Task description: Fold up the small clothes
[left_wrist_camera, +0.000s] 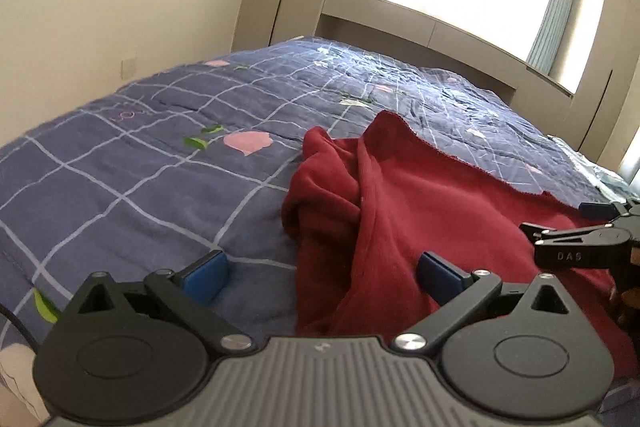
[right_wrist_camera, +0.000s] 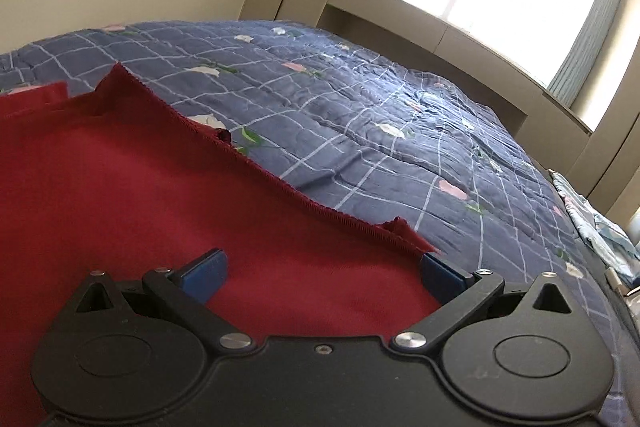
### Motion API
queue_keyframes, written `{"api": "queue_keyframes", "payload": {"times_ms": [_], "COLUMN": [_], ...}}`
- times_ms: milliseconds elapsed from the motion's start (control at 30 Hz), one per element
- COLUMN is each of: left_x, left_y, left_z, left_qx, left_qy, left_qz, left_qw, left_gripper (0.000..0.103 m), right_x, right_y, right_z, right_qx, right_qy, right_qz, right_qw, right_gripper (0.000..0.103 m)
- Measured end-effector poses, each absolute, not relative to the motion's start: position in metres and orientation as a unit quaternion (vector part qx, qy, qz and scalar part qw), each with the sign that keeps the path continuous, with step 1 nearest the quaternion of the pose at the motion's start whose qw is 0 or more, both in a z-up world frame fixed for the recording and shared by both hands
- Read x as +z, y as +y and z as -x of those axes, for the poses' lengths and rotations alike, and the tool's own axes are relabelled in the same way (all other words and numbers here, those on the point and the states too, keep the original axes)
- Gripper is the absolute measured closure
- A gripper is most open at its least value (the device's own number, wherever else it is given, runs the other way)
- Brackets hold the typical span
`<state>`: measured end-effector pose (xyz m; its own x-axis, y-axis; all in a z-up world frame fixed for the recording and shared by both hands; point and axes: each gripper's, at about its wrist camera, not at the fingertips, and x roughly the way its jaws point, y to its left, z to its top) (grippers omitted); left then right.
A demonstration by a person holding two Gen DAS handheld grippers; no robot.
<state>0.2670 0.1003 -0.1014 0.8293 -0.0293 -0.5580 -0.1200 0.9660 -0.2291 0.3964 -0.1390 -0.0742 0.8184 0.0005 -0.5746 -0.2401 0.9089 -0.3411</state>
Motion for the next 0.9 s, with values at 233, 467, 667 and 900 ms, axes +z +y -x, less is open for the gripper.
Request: {"api": "queue_keyframes", "payload": {"times_ms": [233, 467, 667, 900], "left_x": [-0.102, -0.103, -0.103, -0.103], "left_y": [0.100, 0.101, 0.101, 0.101], "left_z": [-0.265, -0.264, -0.264, -0.263], "left_qx": [0.023, 0.023, 0.022, 0.022], "left_qy": [0.287, 0.283, 0.282, 0.281], "left_qz": [0.123, 0.122, 0.121, 0.120], "left_qw": [0.950, 0.951, 0.952, 0.952], "left_gripper": [0.000, 0.000, 0.000, 0.000], "right_x": [-0.077, -0.079, -0.079, -0.080], "right_y": [-0.140, -0.134, -0.134, -0.133], "right_z": [-0.390, -0.385, -0.385, -0.384], "right_qx": [0.054, 0.045, 0.044, 0.042], "right_qy": [0.273, 0.259, 0.258, 0.256], "right_qz": [0.204, 0.224, 0.224, 0.226], "right_qw": [0.938, 0.938, 0.939, 0.939], "right_gripper": [0.001, 0.001, 0.001, 0.001]}}
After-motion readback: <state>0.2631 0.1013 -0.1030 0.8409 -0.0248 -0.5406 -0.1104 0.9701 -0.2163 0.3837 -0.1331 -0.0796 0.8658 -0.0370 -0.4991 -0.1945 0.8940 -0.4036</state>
